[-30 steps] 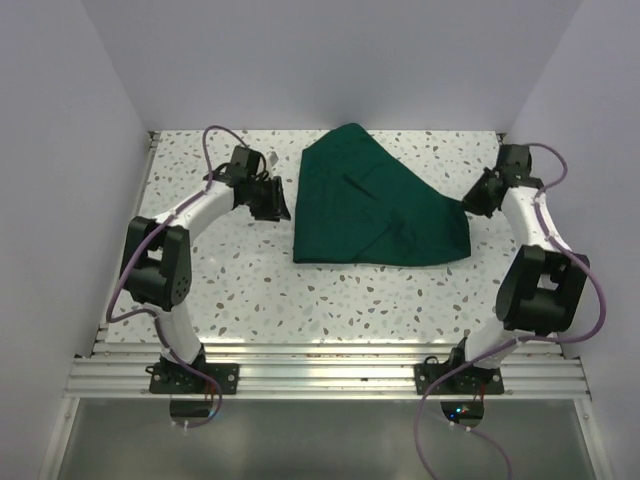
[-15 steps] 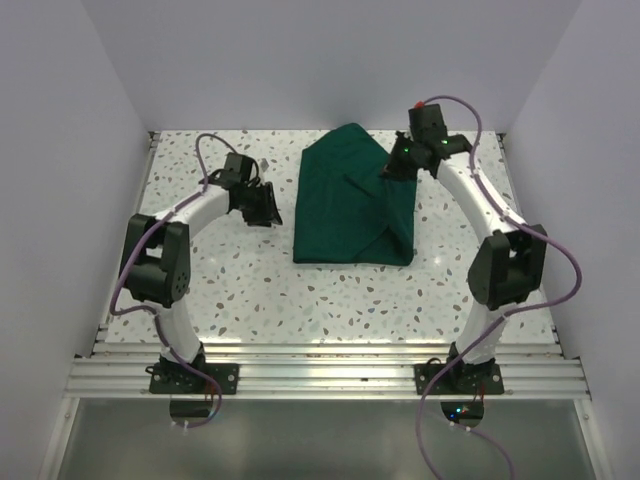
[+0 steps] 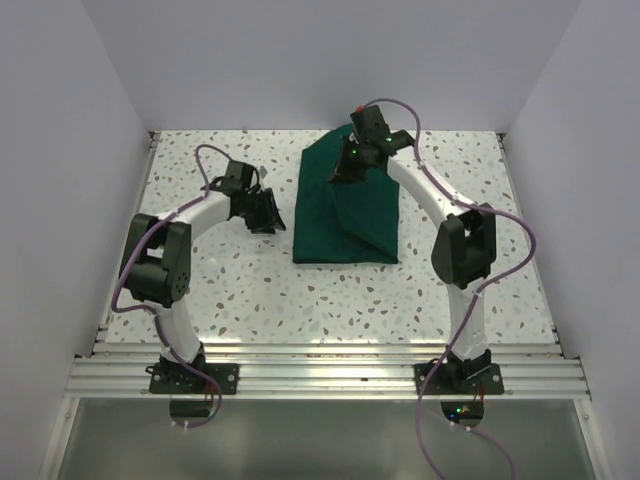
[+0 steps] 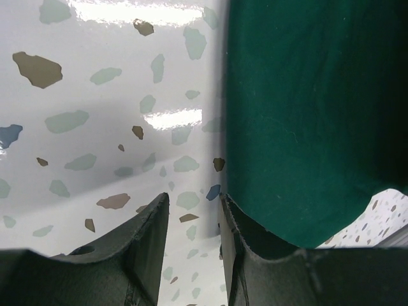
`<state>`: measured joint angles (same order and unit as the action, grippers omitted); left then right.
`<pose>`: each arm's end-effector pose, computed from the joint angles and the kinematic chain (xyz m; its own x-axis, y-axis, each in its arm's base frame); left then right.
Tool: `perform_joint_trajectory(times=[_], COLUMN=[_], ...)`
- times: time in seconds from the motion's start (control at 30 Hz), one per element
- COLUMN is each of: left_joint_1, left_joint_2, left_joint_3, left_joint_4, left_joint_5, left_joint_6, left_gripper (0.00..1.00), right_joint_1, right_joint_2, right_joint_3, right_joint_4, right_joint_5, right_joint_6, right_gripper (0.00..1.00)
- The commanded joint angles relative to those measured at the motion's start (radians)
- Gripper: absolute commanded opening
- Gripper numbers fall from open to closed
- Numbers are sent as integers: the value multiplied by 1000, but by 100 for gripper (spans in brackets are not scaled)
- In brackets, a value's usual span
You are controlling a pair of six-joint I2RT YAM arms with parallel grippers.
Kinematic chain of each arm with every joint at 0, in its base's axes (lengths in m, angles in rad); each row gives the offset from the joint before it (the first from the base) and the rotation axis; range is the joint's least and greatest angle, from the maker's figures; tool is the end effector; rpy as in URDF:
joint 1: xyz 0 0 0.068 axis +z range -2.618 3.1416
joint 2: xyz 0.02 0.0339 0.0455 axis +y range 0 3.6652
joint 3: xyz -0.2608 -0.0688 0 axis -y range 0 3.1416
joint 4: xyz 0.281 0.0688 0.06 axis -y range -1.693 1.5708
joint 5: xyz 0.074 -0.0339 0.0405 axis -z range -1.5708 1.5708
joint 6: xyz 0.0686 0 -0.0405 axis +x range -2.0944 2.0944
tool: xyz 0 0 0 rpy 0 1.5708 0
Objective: Prepare the surgical pack
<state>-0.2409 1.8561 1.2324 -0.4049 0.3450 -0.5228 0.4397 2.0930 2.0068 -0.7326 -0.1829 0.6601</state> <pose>0.4101 -0.1247 0.1297 -0.9175 -0.2585 -0.3024 -0.0740 0.8578 -0.5086 0.4759 0.2377 0.2718 -0.8476 0.2676 -0.4581 -0.0142 0.8517 0.5238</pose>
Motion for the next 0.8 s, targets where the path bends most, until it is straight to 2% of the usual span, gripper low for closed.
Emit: perform_joint_trajectory(times=[0.0, 0.33, 0.77], left_joint_1=[-14, -26, -32], left_joint_2=[6, 31, 55], left_joint_3=[-7, -1, 10], left_joint_4=[55, 72, 81], left_joint_5=[23, 26, 32], left_joint_6=[-34, -60, -71], left_gripper=[41, 41, 41], right_joint_1=[27, 93, 152], right_joint_2=[27, 128, 144], right_joint_3=[75, 144, 32], right_joint_4=[36, 32, 73], right_joint_5=[-56, -79, -96], right_joint_6=[38, 52, 44], right_gripper=[0, 0, 0])
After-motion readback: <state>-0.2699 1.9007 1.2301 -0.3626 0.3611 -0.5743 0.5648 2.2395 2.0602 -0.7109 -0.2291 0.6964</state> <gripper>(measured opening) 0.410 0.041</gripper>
